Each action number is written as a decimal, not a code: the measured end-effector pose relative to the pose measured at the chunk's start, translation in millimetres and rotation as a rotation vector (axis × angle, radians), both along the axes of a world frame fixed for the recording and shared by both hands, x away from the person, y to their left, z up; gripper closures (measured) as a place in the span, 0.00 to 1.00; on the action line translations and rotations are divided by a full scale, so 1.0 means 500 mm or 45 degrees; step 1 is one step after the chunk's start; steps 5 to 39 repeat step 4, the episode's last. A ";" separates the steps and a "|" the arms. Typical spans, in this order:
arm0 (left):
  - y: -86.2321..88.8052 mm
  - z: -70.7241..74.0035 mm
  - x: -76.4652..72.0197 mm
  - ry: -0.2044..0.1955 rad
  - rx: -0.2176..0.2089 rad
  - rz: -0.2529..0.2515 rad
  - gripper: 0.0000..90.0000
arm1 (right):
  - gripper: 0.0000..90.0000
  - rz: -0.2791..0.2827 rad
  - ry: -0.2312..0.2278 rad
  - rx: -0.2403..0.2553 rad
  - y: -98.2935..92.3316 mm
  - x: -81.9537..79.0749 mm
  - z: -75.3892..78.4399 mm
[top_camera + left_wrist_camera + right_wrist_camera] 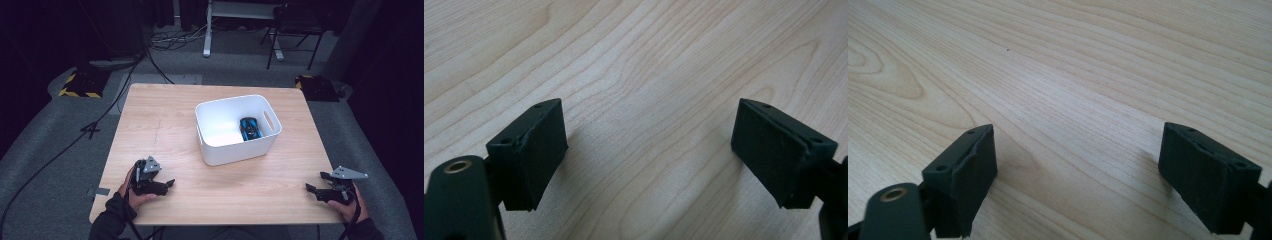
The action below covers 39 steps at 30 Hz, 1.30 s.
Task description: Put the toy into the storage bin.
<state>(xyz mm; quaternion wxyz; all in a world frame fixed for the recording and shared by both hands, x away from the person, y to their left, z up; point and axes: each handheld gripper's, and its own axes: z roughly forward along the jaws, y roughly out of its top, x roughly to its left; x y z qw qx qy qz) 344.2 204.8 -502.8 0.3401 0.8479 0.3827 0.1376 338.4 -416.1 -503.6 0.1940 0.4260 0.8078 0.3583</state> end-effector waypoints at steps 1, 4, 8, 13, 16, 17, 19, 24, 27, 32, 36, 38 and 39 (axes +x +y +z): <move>0.000 0.000 0.000 0.000 0.000 0.000 0.17 | 0.18 0.001 0.000 -0.002 0.000 0.000 0.000; 0.000 0.000 0.000 0.001 0.000 0.000 0.17 | 0.18 0.000 0.000 0.000 0.000 0.000 0.000; 0.000 0.000 0.000 0.001 0.000 0.000 0.17 | 0.18 0.000 0.000 0.000 0.000 0.000 0.000; 0.000 0.000 0.000 0.001 0.000 0.000 0.17 | 0.18 0.000 0.000 0.000 0.000 0.000 0.000; 0.000 0.000 0.000 0.001 0.000 0.000 0.17 | 0.18 0.000 0.000 0.000 0.000 0.000 0.000; 0.000 0.000 0.000 0.001 0.000 0.000 0.17 | 0.18 0.000 0.000 0.000 0.000 0.000 0.000; 0.000 0.000 0.000 0.001 0.000 0.000 0.17 | 0.18 0.000 0.000 0.000 0.000 0.000 0.000; 0.000 0.000 0.000 0.001 0.000 0.000 0.17 | 0.18 0.000 0.000 0.000 0.000 0.000 0.000; 0.000 0.000 0.000 0.001 0.000 0.000 0.17 | 0.18 0.000 0.000 0.000 0.000 0.000 0.000; 0.000 0.000 0.000 0.001 0.000 0.000 0.17 | 0.18 0.000 0.000 0.000 0.000 0.000 0.000; 0.000 0.000 0.000 0.001 0.000 0.000 0.17 | 0.18 0.000 0.000 0.000 0.000 0.000 0.000; 0.000 0.000 0.000 0.001 0.000 0.000 0.17 | 0.18 0.000 0.000 0.000 0.000 0.000 0.000; 0.000 0.000 0.000 0.001 0.000 0.000 0.17 | 0.18 0.000 0.000 0.000 0.000 0.000 0.000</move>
